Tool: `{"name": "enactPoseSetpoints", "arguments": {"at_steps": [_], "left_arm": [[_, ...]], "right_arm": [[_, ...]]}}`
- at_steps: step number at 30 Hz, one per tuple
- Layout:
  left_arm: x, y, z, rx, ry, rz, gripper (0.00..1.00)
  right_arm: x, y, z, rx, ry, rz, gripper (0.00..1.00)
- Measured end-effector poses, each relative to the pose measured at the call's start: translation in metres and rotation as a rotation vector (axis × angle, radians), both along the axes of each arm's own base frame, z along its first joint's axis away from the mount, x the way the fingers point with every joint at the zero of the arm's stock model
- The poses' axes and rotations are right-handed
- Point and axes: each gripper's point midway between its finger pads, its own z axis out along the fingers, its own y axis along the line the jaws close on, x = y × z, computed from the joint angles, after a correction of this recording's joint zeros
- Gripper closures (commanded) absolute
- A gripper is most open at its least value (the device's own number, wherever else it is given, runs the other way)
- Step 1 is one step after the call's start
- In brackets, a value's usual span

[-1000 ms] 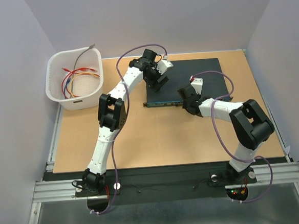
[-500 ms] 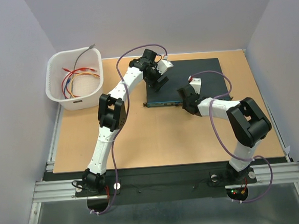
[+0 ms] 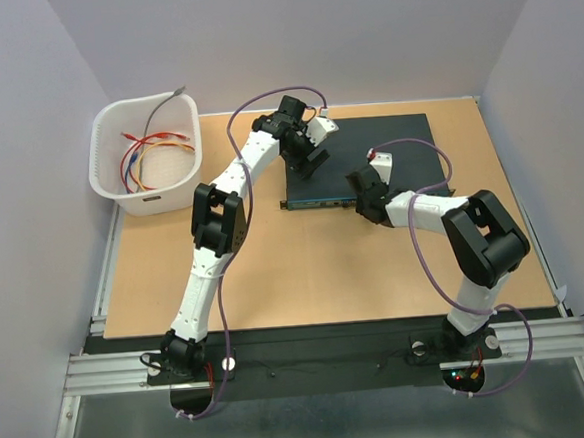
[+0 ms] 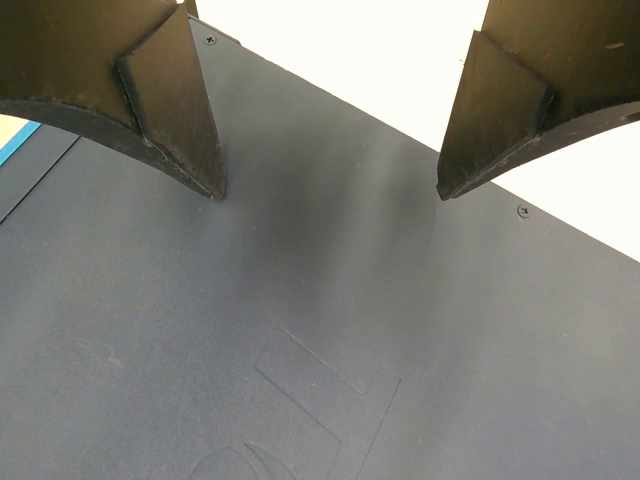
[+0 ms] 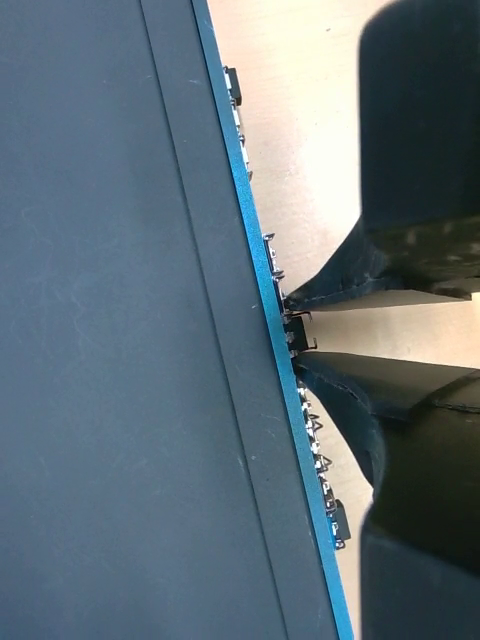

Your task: Pull the plug from the switch port

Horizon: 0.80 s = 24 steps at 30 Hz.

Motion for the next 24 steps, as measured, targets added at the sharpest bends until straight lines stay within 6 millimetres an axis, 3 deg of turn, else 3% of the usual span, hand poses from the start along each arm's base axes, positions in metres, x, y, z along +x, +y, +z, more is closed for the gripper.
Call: {"name": "enactPoseSetpoints", "arguments": {"at_steps": [1, 3, 7, 14, 19, 24], "left_arm": [[0.0000, -0.0001, 0.0000, 0.000, 0.000, 0.000, 0.01], [0.0000, 0.0000, 0.0000, 0.000, 0.000, -0.001, 0.01], [-0.0001, 0.0000, 0.0000, 0.000, 0.000, -0.001, 0.01], [-0.0002, 0.0000, 0.0000, 0.000, 0.000, -0.001, 0.01], [0.0000, 0.0001, 0.0005, 0.001, -0.001, -0.003, 0.01], [0.0000, 0.0001, 0.0005, 0.002, -0.002, -0.006, 0.01]], "right_arm": [[0.0000, 0.0003, -0.0002, 0.003, 0.000, -0.001, 0.60], [-0.0002, -0.0002, -0.0003, 0.001, 0.001, -0.002, 0.58], [0.0003, -0.0020, -0.0002, 0.002, -0.001, -0.012, 0.70], [0.0003, -0.0009, 0.0000, -0.001, -0.002, -0.006, 0.71], [0.0004, 0.0002, 0.0000, 0.001, -0.003, -0.002, 0.84], [0.0003, 0.0006, -0.0001, 0.002, -0.002, -0.002, 0.91]]}}
